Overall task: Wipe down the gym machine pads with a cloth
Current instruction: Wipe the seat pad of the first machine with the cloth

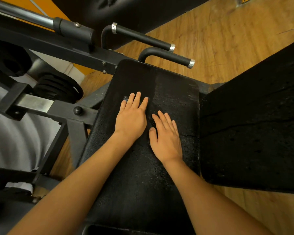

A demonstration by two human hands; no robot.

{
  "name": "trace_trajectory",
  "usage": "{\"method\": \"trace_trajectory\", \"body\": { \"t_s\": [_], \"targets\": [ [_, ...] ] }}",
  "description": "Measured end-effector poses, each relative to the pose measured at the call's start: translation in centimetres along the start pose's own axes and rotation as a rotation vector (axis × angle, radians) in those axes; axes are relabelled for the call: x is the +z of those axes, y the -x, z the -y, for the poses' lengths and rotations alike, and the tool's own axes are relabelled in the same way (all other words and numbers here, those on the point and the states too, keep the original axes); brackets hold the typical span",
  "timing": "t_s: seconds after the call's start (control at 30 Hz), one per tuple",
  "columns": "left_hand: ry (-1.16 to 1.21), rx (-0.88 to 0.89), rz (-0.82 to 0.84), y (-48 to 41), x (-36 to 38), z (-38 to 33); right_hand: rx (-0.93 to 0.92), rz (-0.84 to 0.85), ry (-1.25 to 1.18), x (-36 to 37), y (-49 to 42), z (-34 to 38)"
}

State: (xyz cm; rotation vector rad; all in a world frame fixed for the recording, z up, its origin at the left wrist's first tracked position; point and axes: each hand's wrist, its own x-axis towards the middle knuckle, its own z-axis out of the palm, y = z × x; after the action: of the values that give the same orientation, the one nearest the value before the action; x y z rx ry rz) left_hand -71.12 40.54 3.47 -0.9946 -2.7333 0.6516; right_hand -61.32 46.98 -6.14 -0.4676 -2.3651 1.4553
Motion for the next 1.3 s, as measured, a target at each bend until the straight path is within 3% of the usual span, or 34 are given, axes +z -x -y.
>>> {"method": "trace_trajectory", "body": {
  "t_s": [0.6, 1.0, 1.3],
  "targets": [
    [0.041, 0.02, -0.023, 1.7, 0.2, 0.1, 0.01, 0.004, 0.04, -0.2, 0.2, 0.2],
    [0.012, 0.025, 0.051, 2.6, -0.1, -0.4, 0.011, -0.016, 0.053, 0.0, 0.2, 0.0],
    [0.051, 0.032, 0.044, 7.8, -0.3, -0.2, 0.027, -0.003, 0.071, 0.0, 0.2, 0.2]
  ]
}}
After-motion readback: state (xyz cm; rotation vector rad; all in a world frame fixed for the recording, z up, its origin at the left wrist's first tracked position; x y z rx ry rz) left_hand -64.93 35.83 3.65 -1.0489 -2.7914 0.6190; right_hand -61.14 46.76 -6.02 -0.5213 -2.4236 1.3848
